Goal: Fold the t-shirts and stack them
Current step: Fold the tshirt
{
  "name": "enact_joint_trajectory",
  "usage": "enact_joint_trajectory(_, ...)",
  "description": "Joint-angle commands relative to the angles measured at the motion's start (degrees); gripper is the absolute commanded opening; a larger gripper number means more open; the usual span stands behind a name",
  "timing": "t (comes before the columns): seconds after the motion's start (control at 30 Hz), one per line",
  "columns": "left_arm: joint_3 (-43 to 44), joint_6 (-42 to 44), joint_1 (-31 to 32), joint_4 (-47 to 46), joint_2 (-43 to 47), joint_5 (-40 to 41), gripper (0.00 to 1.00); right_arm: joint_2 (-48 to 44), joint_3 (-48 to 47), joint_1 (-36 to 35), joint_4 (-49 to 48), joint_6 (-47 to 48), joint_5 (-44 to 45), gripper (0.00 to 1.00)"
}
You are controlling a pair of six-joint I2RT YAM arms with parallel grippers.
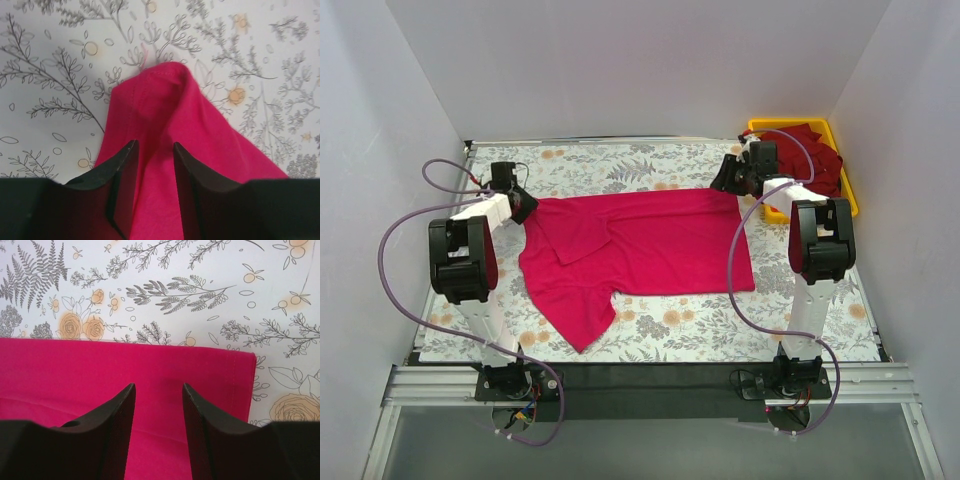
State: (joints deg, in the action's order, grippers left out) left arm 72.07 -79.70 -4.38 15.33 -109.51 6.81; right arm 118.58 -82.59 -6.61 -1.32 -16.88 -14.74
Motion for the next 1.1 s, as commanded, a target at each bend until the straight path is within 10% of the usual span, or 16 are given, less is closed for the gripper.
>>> enact_joint_trajectory(0.0, -1.4, -0.2, 0.0, 0.6, -1.3, 0.7, 0.32, 0.2, 1.5, 0.0, -0.8, -0.6, 1.3, 0.42)
enact_joint_trajectory(0.43, 4.4, 0.6, -0.4, 2.6, -6.2, 6.0, 0.25, 2.7, 1.0, 1.2, -0.2, 0.9, 6.4, 0.41)
enact_joint_trajectory(0.67, 7.9, 2.0, -0.3, 2.8, -3.7, 1.6, 0.53, -0.3, -3.5, 0.5, 3.6, 4.1, 6.7, 0.42)
enact_joint_trajectory(1.07, -8.5, 0.3, 0.0, 16.2, 25.6, 1.5, 0.65, -25.6, 14.4, -3.5, 14.8, 2.4, 11.0, 0.56)
